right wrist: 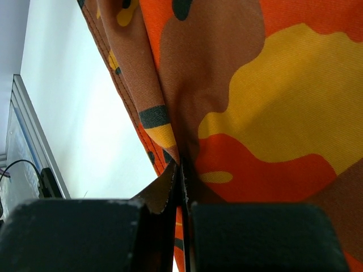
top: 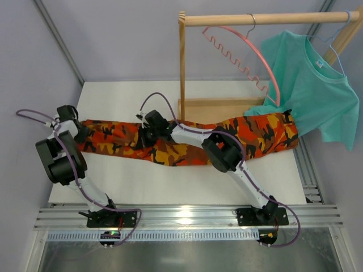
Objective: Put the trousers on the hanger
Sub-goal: Fold the trousers
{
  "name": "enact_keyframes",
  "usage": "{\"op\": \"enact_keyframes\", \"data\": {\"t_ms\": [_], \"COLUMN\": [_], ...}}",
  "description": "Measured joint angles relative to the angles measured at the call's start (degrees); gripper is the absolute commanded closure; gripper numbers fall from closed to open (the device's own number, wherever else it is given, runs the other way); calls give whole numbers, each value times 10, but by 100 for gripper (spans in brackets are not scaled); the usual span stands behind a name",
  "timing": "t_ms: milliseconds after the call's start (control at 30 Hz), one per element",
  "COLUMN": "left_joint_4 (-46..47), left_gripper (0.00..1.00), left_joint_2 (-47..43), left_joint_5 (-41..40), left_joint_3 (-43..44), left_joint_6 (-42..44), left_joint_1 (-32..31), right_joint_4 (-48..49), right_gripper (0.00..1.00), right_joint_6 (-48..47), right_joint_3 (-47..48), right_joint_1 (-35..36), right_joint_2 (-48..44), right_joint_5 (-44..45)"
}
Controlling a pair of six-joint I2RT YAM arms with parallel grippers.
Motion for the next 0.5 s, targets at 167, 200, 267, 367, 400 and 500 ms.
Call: {"op": "enact_keyframes", "data": {"t_ms": [167, 200, 267, 367, 400, 500], "left_joint_4": [34, 38, 44, 48, 50, 51], "left_gripper": [61, 61, 61, 61, 61, 64], "left_joint_2": [0, 0, 0, 0, 1, 3], "left_joint_5": [28, 30, 31, 34, 35, 35], "left_joint_3": [-21, -25, -35, -38, -38, -37], "left_joint_6": [10, 11, 12, 12, 12, 12], "left_joint_1": [0, 0, 1, 1, 1, 1], "right_joint_4": [2, 5, 12, 21, 23, 28], "right_gripper": [96, 96, 96, 96, 96, 96], "right_joint_6": [7, 9, 11, 13, 14, 15], "right_joint_3": [-6, -7, -12, -22, -24, -27], "right_joint_1": [0, 0, 0, 0, 0, 0], "right_joint_2": [0, 0, 0, 0, 0, 0], "right_joint_5": [3, 3, 3, 3, 3, 3]}}
